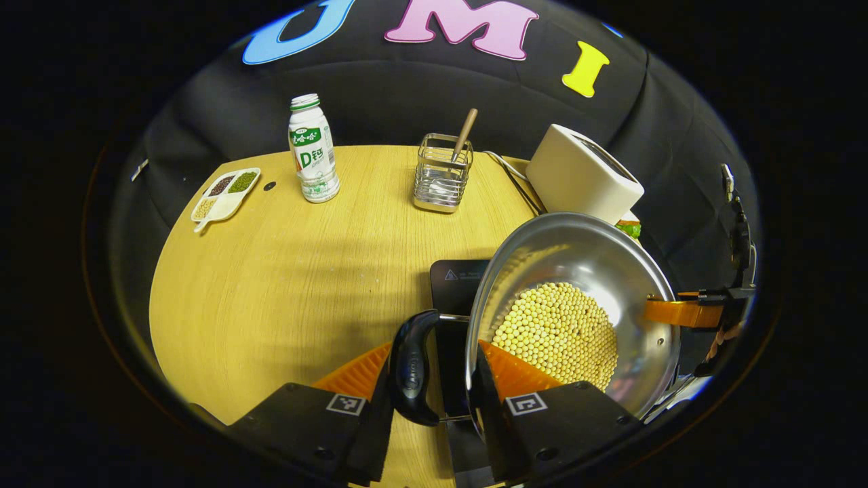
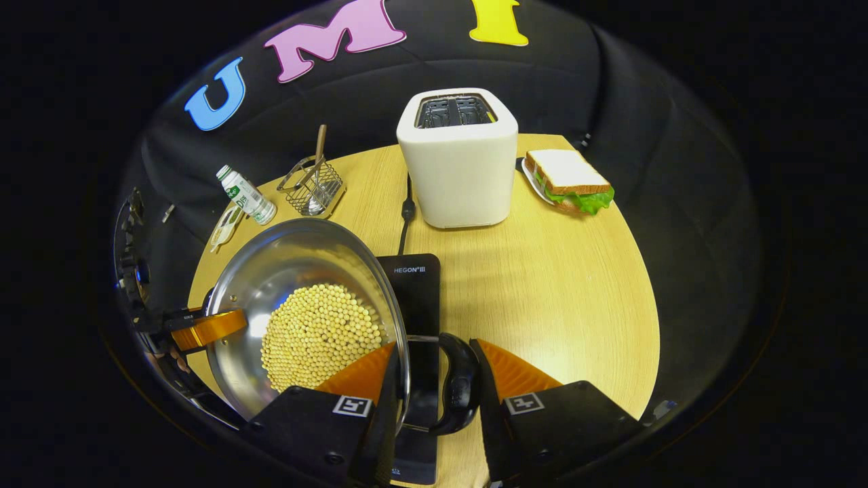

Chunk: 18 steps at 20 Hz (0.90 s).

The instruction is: First push the handle of the pot to place it horizontally, then grasp the pot with both hands and set it on the induction cooktop.

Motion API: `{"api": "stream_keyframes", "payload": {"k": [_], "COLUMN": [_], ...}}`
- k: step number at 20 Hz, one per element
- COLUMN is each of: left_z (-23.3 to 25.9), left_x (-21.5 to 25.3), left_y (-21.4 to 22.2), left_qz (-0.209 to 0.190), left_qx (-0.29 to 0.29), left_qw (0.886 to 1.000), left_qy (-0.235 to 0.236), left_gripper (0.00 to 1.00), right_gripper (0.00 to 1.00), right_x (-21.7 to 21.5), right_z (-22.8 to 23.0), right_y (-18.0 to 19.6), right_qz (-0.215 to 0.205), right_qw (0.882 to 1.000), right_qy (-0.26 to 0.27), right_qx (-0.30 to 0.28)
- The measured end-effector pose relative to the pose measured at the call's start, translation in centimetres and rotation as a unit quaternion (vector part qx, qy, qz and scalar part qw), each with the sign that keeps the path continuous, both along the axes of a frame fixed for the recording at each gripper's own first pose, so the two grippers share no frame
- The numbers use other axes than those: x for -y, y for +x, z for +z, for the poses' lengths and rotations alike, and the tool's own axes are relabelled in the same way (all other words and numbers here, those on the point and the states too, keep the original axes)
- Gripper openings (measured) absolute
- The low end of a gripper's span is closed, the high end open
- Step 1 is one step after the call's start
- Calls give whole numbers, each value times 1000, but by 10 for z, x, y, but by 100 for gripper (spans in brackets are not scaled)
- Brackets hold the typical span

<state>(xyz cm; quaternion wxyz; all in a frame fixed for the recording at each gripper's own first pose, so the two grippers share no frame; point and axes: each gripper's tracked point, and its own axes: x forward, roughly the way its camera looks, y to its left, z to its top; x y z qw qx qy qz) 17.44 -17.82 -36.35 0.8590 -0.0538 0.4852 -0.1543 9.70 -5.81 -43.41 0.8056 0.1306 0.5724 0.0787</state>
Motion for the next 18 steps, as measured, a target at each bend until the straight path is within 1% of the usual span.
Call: {"api": "stream_keyframes", "payload": {"k": [1,4,5,6,7,9,14,16,18], "left_z": [0,0,1,0,-1,4,23,37,54], "left_x": [0,-1,-1,-2,-1,-5,-11,-14,-13], "left_y": [0,-1,-3,-4,-6,-6,-5,-6,-7], "left_qz": [3,20,24,27,27,24,2,-3,-14], "left_qx": [0,1,3,1,0,7,38,56,84], "left_qw": [1000,1000,1000,999,999,1000,999,998,996], "left_qy": [-1,-13,-17,-20,-22,-15,2,10,6], "left_gripper": [61,63,78,85,99,96,96,96,96], "right_gripper": [56,61,62,67,75,99,99,99,99], "right_x": [0,2,3,5,4,6,10,10,12], "right_z": [0,0,1,2,3,9,37,53,72], "right_y": [-1,-3,-2,-1,-1,-2,-1,0,0], "right_qz": [0,-9,-16,-25,-31,-44,-71,-81,-88], "right_qw": [1000,1000,1000,999,999,999,995,993,989], "right_qy": [-1,-13,-18,-23,-23,-22,-27,-28,-36], "right_qx": [-1,5,11,18,19,21,57,80,109]}}
